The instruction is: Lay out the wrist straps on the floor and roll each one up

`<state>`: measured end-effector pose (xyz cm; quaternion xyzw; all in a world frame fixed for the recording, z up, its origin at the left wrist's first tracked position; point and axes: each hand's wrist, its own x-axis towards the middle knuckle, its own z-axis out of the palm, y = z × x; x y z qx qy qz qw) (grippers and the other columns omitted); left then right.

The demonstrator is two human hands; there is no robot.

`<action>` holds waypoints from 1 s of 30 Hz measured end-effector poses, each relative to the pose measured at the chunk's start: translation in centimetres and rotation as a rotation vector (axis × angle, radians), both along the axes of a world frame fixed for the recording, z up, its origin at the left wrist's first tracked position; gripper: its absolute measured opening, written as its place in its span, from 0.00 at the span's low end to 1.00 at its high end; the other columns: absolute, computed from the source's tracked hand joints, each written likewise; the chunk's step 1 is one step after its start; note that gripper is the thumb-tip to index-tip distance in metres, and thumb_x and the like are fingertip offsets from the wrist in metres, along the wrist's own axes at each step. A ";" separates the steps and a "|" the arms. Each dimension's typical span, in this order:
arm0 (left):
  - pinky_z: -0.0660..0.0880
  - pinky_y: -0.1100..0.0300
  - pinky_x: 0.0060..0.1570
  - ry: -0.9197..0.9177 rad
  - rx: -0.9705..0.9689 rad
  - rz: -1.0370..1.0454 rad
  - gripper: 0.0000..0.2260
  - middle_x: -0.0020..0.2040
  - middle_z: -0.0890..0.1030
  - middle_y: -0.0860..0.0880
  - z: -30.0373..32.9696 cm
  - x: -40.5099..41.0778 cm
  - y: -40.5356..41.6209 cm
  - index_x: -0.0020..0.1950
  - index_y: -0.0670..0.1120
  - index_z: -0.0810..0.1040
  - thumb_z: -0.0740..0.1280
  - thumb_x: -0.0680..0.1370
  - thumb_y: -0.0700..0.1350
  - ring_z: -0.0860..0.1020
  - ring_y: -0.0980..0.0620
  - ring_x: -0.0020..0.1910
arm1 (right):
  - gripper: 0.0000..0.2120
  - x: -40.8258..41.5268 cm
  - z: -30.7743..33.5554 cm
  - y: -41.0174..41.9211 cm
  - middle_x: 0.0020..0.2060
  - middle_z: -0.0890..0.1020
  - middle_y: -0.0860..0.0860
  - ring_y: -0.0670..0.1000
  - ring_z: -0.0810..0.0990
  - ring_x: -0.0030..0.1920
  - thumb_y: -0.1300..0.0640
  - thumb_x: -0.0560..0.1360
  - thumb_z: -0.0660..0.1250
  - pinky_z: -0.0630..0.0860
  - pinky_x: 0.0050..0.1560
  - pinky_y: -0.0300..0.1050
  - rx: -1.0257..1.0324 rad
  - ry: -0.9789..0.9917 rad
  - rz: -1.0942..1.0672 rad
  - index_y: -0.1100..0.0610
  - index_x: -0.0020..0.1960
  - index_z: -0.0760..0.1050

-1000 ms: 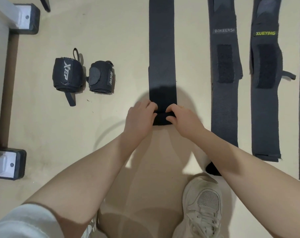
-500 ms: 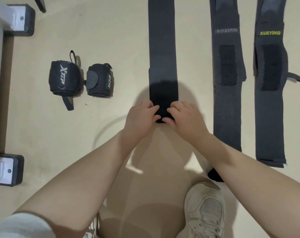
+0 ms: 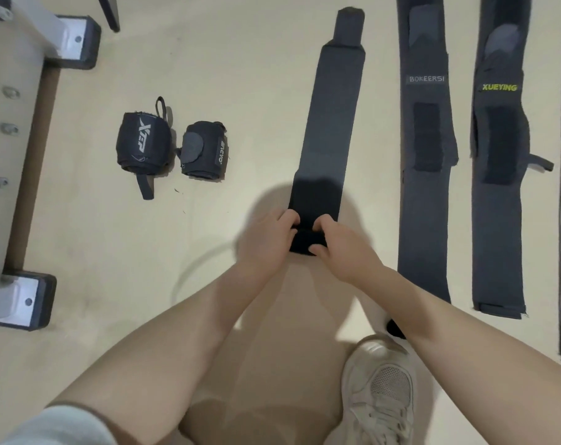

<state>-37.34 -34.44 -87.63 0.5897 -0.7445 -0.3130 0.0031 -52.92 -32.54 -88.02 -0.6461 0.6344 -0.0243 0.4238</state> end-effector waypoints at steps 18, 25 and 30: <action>0.65 0.60 0.41 0.131 0.252 0.201 0.09 0.49 0.76 0.48 0.2 -0.8 -4.4 0.57 0.44 0.72 0.65 0.78 0.44 0.73 0.50 0.47 | 0.28 0.0 -1.7 -0.4 0.48 0.82 0.57 0.56 0.81 0.45 0.39 0.66 0.67 0.76 0.46 0.45 -0.522 0.525 0.297 0.63 0.51 0.79; 0.70 0.57 0.46 0.270 0.248 0.648 0.05 0.40 0.73 0.54 -0.4 -2.0 -5.0 0.47 0.46 0.72 0.67 0.77 0.46 0.73 0.52 0.44 | 0.16 1.6 -0.9 -3.1 0.52 0.78 0.58 0.57 0.76 0.43 0.66 0.63 0.70 0.71 0.42 0.46 -0.453 0.606 0.162 0.61 0.51 0.77; 0.74 0.54 0.46 0.559 0.344 0.827 0.06 0.42 0.79 0.48 1.6 -1.6 -4.9 0.45 0.43 0.77 0.62 0.76 0.44 0.78 0.47 0.42 | 0.15 -0.9 1.6 -3.8 0.50 0.75 0.52 0.55 0.75 0.49 0.59 0.73 0.66 0.74 0.49 0.49 -0.034 0.111 -0.136 0.55 0.59 0.69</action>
